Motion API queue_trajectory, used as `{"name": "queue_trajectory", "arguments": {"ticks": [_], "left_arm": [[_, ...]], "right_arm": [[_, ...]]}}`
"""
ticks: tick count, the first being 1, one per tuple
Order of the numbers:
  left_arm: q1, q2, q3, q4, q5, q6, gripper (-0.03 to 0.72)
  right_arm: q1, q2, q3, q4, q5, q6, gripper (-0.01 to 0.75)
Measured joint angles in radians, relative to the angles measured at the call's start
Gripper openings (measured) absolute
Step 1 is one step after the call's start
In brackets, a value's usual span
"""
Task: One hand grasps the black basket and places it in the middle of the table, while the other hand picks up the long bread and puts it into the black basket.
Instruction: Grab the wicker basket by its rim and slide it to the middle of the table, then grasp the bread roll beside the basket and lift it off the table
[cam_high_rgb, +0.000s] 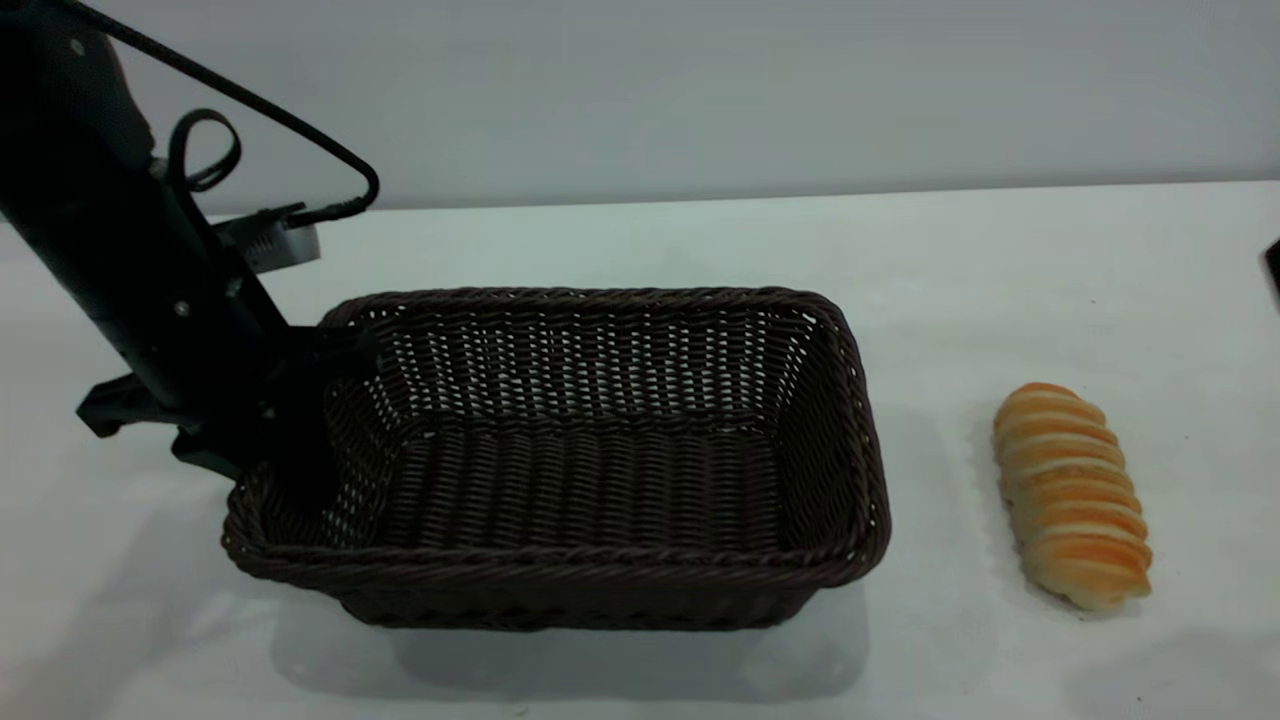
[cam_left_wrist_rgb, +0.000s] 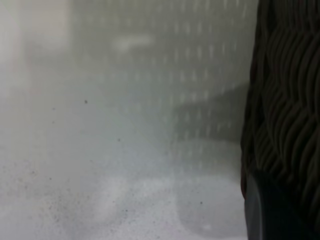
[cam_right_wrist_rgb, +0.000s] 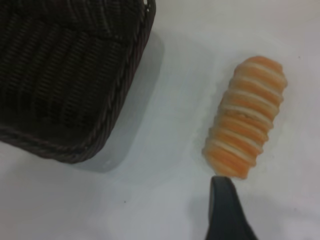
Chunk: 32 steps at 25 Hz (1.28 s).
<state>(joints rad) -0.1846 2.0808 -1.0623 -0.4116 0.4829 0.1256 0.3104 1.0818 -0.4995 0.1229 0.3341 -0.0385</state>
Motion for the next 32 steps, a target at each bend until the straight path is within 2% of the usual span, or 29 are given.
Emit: {"name": "queue_trajectory", "arguments": {"ticks": [2, 3, 8, 10, 11, 15, 23, 26, 32], "left_arm": [[0.000, 0.007, -0.015, -0.006, 0.016, 0.001, 0.180], [0.000, 0.016, -0.020, -0.012, 0.021, 0.001, 0.224], [-0.003, 0.028, -0.076, -0.019, 0.116, 0.001, 0.553], [-0.003, 0.028, -0.101, -0.018, 0.159, 0.001, 0.639], [-0.003, 0.028, -0.115, -0.010, 0.183, 0.001, 0.658], [-0.003, 0.014, -0.153, 0.068, 0.253, -0.008, 0.656], [-0.003, -0.086, -0.162, 0.305, 0.288, -0.150, 0.619], [-0.003, -0.137, -0.162, 0.325, 0.304, -0.170, 0.610], [-0.003, -0.275, -0.162, 0.328, 0.324, -0.175, 0.588]], "right_arm": [[0.000, 0.059, 0.000, 0.000, -0.046, 0.000, 0.439], [0.000, 0.090, 0.000, 0.000, -0.073, 0.000, 0.443], [0.000, 0.232, -0.001, 0.001, -0.210, 0.000, 0.521], [0.000, 0.286, -0.002, 0.001, -0.256, 0.000, 0.572], [0.000, 0.316, -0.003, 0.002, -0.279, 0.000, 0.592], [0.000, 0.431, -0.005, 0.002, -0.373, 0.000, 0.629], [0.000, 0.651, -0.012, 0.005, -0.559, 0.000, 0.627], [0.000, 0.749, -0.021, 0.016, -0.627, 0.000, 0.622], [-0.026, 0.902, -0.104, 0.022, -0.656, 0.000, 0.602]]}}
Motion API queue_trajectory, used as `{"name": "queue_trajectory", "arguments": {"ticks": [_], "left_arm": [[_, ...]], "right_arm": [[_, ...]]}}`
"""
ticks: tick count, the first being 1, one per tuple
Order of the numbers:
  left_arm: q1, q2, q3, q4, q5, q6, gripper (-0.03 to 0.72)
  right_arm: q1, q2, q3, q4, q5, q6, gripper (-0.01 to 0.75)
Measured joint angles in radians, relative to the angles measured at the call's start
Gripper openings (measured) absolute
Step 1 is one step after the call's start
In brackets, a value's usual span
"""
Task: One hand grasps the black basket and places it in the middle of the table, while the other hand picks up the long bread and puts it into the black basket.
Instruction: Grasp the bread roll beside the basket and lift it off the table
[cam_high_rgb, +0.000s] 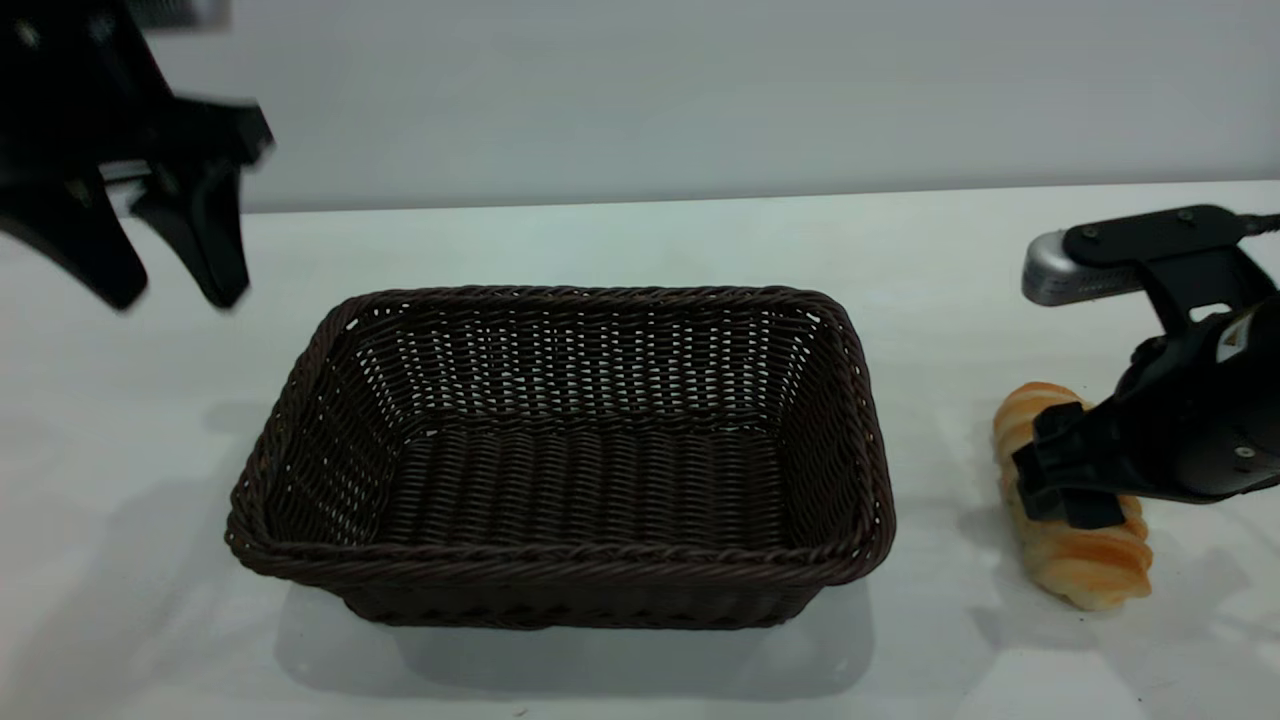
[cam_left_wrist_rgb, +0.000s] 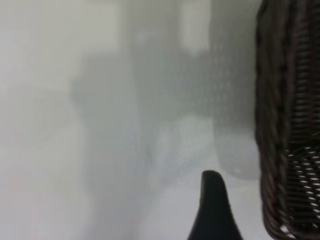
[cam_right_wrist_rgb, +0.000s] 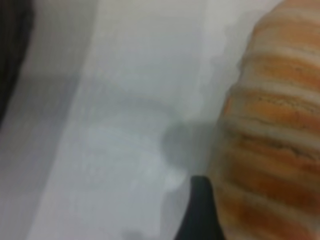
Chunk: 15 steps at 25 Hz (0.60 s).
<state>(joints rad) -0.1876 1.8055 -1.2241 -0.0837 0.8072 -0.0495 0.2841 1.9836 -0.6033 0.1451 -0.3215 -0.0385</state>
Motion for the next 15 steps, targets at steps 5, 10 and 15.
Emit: {"name": "queue_trajectory", "arguments": {"ticks": [5, 10, 15], "left_arm": [[0.000, -0.117, 0.000, 0.001, 0.009, 0.000, 0.586], [0.000, -0.205, 0.000, 0.001, 0.013, 0.000, 0.586], [0.000, -0.255, 0.002, 0.001, 0.014, 0.000, 0.586]], "right_arm": [[-0.003, 0.063, -0.051, 0.000, -0.003, 0.000, 0.528], [-0.003, 0.081, -0.067, 0.001, 0.012, -0.003, 0.261], [-0.017, 0.080, -0.074, 0.001, 0.049, -0.055, 0.047]]}}
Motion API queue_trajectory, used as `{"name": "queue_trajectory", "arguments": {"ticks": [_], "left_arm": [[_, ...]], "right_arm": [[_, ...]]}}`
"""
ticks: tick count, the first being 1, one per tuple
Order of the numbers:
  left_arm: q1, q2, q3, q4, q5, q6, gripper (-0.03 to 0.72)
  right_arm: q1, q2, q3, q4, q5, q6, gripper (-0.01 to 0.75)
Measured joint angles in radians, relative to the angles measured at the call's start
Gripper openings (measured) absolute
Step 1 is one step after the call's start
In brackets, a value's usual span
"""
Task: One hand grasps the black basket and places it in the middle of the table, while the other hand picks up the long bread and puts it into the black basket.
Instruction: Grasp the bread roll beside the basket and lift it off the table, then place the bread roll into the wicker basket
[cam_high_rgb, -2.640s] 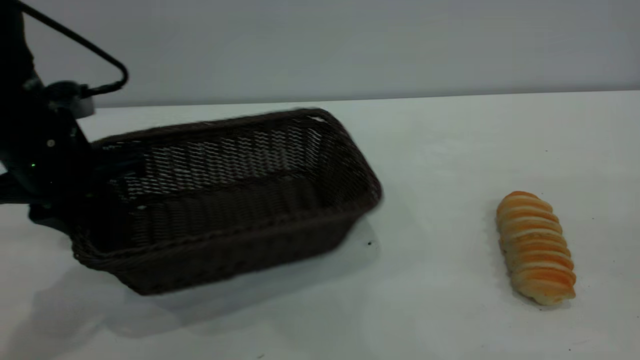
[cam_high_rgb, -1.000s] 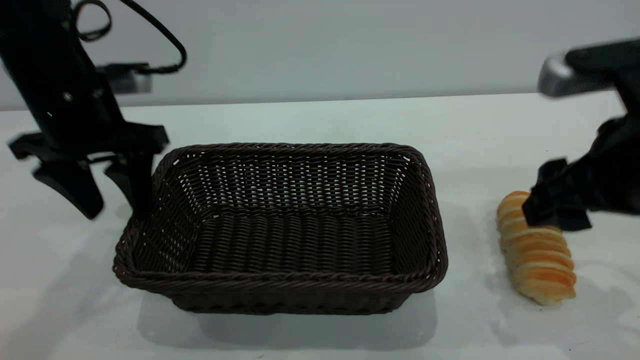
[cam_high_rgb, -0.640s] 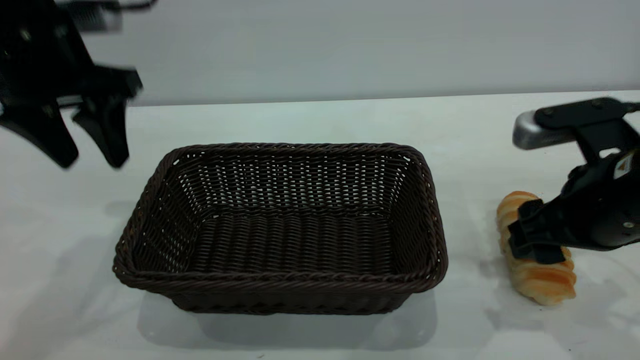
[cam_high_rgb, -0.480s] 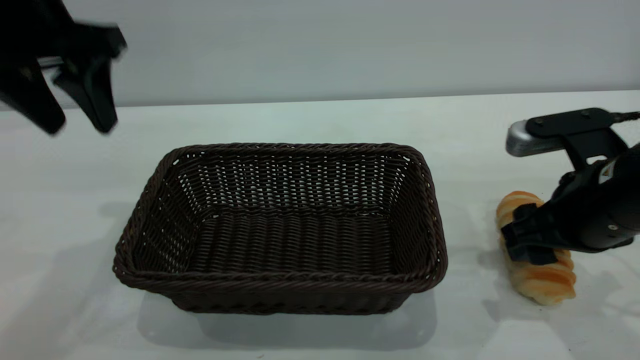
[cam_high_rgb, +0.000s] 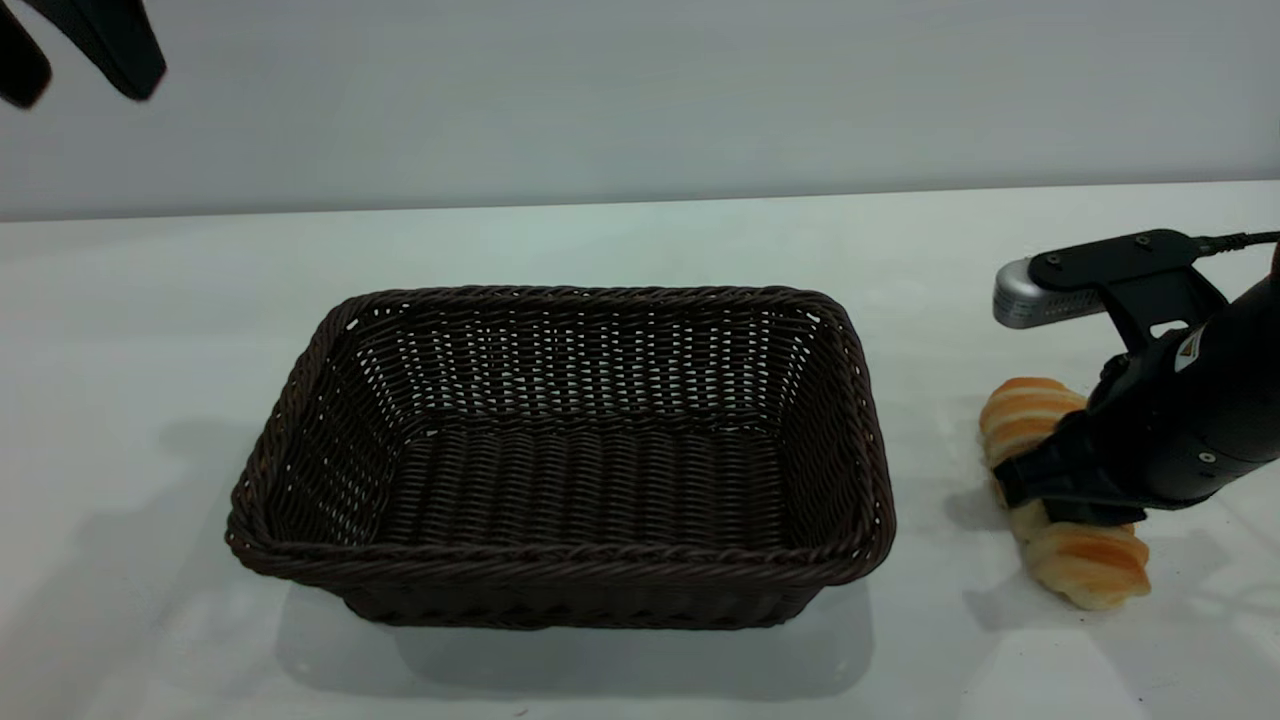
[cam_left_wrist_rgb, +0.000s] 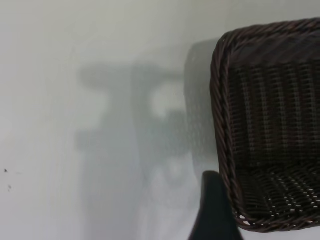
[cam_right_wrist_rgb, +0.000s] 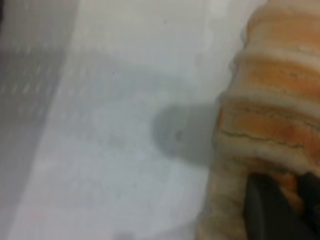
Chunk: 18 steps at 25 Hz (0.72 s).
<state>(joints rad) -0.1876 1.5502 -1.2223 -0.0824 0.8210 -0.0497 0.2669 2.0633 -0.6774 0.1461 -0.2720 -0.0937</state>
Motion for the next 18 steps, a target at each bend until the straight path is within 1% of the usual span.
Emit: {"name": "queue_trajectory", "arguments": {"ticks": [6, 10, 12, 14, 18], "left_arm": [[0.000, -0.020, 0.000, 0.000, 0.000, 0.000, 0.586], [0.000, -0.020, 0.000, 0.000, 0.000, 0.000, 0.586], [0.000, -0.020, 0.000, 0.000, 0.000, 0.000, 0.586], [0.000, -0.020, 0.000, 0.000, 0.000, 0.000, 0.586], [0.000, -0.024, 0.000, 0.000, 0.000, 0.000, 0.586]], "right_arm": [[-0.054, -0.111, -0.002, 0.000, 0.120, -0.027, 0.039], [-0.048, -0.284, -0.001, 0.000, 0.153, -0.027, 0.037], [-0.026, -0.369, -0.001, 0.000, 0.172, -0.027, 0.037], [0.013, -0.452, 0.000, 0.000, 0.190, -0.027, 0.037], [0.135, -0.542, 0.005, 0.000, 0.187, -0.026, 0.037]]}}
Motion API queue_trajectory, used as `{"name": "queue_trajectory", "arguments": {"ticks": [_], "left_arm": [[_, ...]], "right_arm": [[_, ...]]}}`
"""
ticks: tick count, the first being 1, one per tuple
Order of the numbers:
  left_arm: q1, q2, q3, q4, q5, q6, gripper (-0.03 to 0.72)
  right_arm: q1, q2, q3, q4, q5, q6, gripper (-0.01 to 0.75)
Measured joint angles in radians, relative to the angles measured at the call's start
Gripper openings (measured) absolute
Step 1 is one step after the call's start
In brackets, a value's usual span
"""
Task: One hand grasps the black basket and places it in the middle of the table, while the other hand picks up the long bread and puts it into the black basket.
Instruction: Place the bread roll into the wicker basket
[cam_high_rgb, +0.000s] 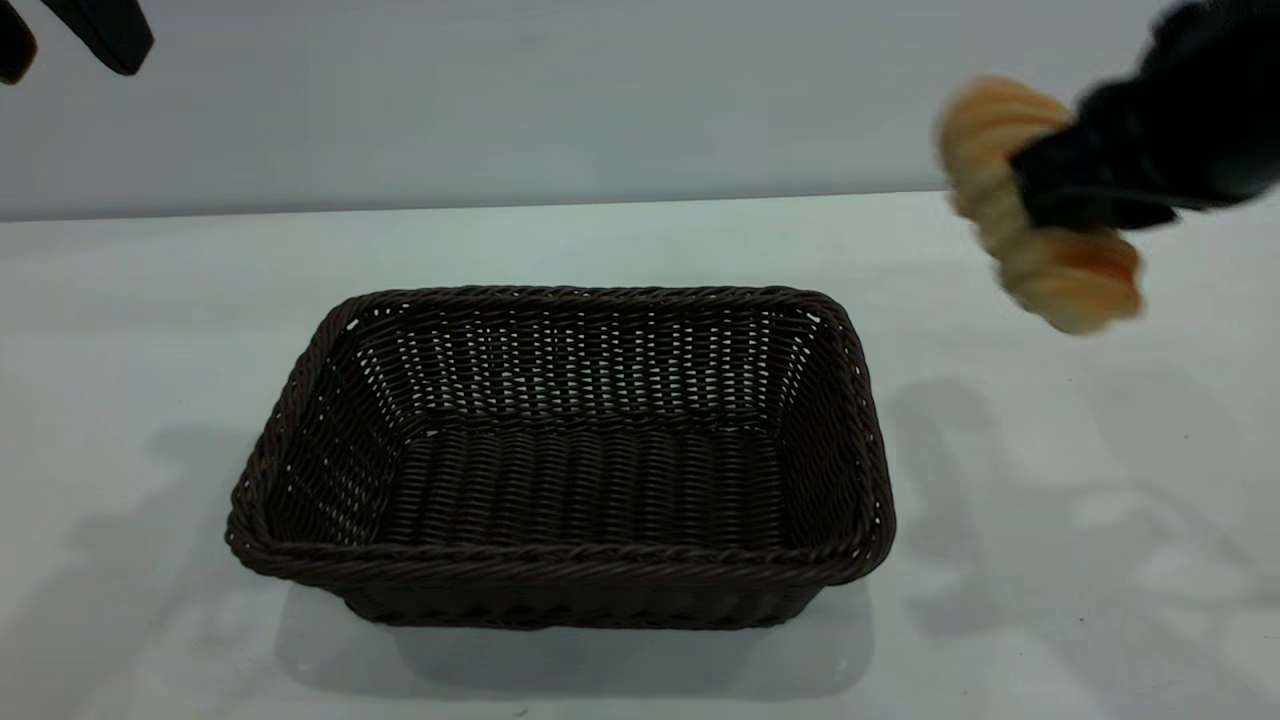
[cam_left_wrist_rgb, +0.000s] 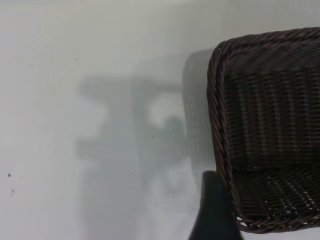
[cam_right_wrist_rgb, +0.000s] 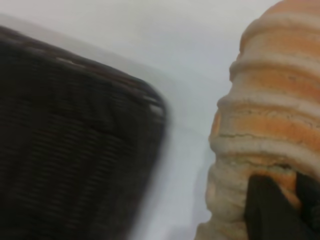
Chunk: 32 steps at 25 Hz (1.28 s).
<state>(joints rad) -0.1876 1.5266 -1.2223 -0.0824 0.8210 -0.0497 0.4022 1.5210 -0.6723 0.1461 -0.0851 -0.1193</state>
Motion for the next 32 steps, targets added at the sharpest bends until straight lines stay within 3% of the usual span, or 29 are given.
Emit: {"name": "queue_trajectory", "arguments": {"ticks": [6, 13, 18, 24, 28, 32], "left_arm": [[0.000, -0.069, 0.000, 0.000, -0.001, 0.000, 0.586], [0.000, -0.217, 0.000, 0.000, -0.001, -0.001, 0.586], [0.000, -0.310, 0.000, 0.000, 0.000, -0.001, 0.586], [0.000, -0.334, 0.001, 0.000, 0.031, -0.001, 0.586], [0.000, -0.335, 0.013, 0.000, 0.070, -0.001, 0.586], [0.000, -0.338, 0.025, 0.017, 0.130, 0.003, 0.586]], "right_arm": [[0.172, 0.037, 0.002, 0.000, -0.080, 0.023, 0.037], [0.268, 0.146, 0.003, -0.013, -0.240, 0.037, 0.037], [0.276, 0.223, 0.003, -0.106, -0.307, 0.146, 0.084], [0.276, 0.279, 0.003, -0.197, -0.402, 0.227, 0.270], [0.273, 0.273, 0.003, -0.204, -0.390, 0.198, 0.324], [0.235, 0.212, 0.003, -0.204, -0.290, 0.161, 0.326]]}}
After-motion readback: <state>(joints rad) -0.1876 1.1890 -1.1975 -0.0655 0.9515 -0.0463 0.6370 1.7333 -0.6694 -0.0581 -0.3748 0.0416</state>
